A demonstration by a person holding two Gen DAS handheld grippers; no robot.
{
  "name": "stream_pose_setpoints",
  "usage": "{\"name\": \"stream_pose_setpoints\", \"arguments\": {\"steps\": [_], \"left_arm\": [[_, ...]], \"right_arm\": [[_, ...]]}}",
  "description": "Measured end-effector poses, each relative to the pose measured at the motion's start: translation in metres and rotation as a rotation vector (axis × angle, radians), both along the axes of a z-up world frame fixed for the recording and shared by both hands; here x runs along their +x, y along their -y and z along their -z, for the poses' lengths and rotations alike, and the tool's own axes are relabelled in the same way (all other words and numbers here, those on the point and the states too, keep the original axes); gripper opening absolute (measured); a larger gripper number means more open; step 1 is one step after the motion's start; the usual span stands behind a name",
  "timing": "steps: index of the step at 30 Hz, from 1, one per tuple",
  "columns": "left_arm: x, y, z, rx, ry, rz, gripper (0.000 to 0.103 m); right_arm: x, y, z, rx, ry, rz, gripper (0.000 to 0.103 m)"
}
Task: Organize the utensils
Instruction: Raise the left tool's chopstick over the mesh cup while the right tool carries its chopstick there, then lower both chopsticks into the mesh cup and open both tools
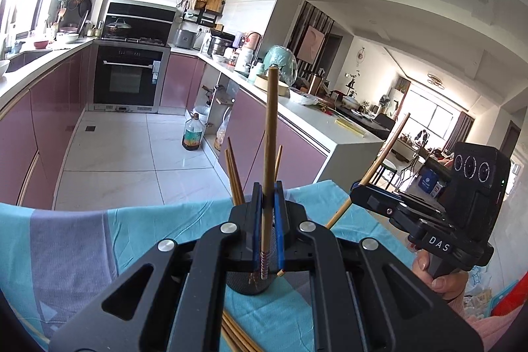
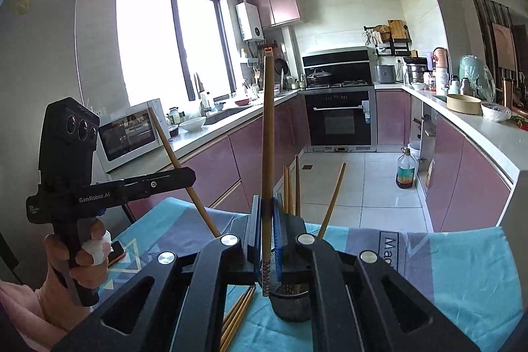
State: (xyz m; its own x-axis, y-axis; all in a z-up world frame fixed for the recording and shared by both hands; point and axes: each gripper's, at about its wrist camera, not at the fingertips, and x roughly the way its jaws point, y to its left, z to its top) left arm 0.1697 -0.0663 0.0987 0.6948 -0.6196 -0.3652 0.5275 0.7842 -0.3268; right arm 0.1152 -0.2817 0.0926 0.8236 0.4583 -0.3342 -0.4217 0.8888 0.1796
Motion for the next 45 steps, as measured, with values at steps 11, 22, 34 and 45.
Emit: {"name": "stream_pose_setpoints", "arguments": {"steps": [11,22,34,45], "left_arm": [[0.022,0.022,0.005,0.065,-0.01,-0.019,0.007],[0.039,0.041,0.037,0.168,-0.089,0.018,0.007],[0.064,0.053,0.056,0.254,-0.155,0.07,0.007],[0.1,0.064,0.064,0.276,-0.202,0.067,0.009]], "right_arm": [[0.02,0.006,0.003,-0.027,-0.011,0.045,0.005],[0.043,0.0,0.03,-0.076,-0.134,0.043,0.005],[0.064,-0.013,0.052,-0.14,-0.261,0.018,0.006],[0.084,-0.015,0.06,-0.118,-0.289,0.046,0.007]]}}
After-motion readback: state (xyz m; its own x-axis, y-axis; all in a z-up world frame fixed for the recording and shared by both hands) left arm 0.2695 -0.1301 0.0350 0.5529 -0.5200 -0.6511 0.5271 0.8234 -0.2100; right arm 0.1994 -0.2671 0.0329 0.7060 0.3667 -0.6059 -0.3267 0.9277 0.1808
